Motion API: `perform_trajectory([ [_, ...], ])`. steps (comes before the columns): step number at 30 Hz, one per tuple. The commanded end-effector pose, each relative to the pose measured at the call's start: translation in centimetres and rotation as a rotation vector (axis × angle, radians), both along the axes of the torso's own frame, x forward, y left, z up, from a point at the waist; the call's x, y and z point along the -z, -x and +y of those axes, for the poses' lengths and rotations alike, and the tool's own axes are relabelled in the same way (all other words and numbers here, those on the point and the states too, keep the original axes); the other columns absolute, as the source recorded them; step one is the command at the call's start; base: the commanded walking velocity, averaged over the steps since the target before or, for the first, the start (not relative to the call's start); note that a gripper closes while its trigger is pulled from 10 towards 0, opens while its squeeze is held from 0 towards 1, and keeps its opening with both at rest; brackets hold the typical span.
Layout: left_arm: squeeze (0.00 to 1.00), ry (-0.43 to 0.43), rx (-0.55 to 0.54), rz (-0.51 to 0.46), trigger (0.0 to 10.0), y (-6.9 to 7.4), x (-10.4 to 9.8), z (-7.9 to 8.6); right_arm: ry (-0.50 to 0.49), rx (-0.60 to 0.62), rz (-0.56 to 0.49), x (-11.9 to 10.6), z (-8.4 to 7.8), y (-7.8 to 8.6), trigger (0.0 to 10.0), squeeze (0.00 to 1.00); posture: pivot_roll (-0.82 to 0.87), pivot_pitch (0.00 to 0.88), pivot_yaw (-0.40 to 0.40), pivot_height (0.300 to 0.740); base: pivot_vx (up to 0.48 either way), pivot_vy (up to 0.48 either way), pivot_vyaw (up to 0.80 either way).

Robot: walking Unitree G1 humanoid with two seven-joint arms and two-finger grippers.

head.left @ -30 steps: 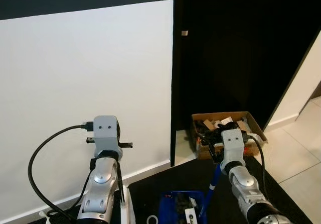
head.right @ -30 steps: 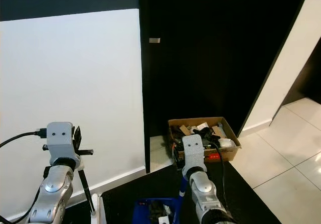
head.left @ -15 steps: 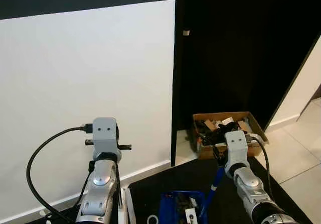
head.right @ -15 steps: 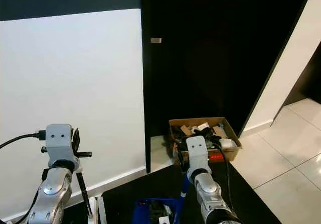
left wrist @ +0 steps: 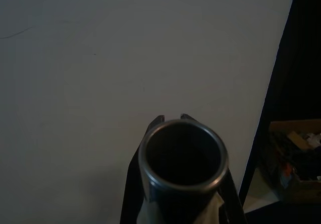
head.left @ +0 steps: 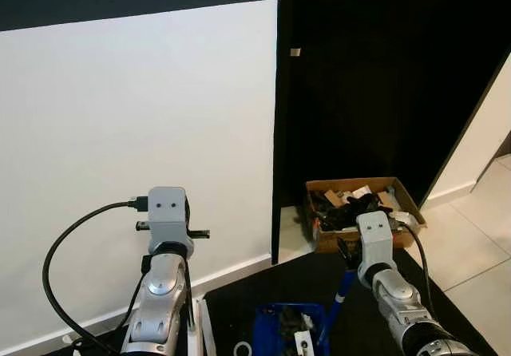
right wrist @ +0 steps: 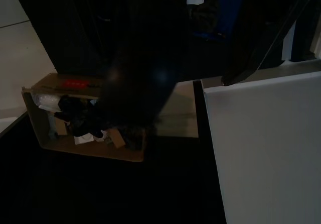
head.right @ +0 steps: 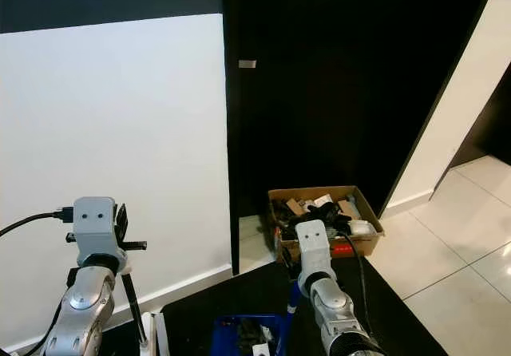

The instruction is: Sweep floor

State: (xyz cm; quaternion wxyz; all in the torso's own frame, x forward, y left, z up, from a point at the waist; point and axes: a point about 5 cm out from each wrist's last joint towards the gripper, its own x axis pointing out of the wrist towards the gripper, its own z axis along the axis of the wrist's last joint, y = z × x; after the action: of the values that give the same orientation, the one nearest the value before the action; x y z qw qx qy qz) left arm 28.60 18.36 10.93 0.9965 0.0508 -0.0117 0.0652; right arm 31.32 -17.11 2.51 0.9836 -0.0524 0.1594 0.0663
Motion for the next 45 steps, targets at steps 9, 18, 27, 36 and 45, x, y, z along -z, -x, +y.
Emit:
perform_trajectory([
  [9, 0.0, -0.037, -0.008, -0.03, 10.0, 0.0, -0.8, 0.3, -0.007, -0.015, 0.033, 0.0, -0.3, -0.2, 9.5, 0.0, 0.1, 0.025, 0.012, 0.74, 0.0, 0.0, 0.0],
  [18, 0.0, -0.034, -0.012, -0.028, 10.0, 0.1, -0.8, 0.3, 0.0, -0.015, 0.037, -0.1, -0.4, -0.3, 6.4, 0.0, 0.1, 0.026, 0.009, 0.74, 0.0, 0.0, 0.0],
  [27, 0.0, -0.031, -0.01, -0.027, 10.0, 0.1, -0.7, 0.1, -0.025, -0.004, 0.032, -0.2, -0.5, -0.3, 0.0, 0.0, 0.09, 0.033, 0.009, 0.74, 0.0, 0.0, 0.0],
  [36, 0.0, -0.031, -0.009, -0.027, 10.0, 0.1, -0.7, 0.1, -0.028, -0.001, 0.028, -0.2, -0.5, -0.4, 0.0, 0.0, 0.09, 0.037, 0.009, 0.74, 0.0, 0.0, 0.0],
  [45, 0.0, -0.03, -0.005, -0.025, 10.0, 0.0, -0.7, 0.0, -0.035, 0.02, -0.032, -1.3, -0.9, -1.0, 10.0, 0.0, 0.08, 0.037, 0.012, 0.74, 0.0, 0.0, 0.0],
])
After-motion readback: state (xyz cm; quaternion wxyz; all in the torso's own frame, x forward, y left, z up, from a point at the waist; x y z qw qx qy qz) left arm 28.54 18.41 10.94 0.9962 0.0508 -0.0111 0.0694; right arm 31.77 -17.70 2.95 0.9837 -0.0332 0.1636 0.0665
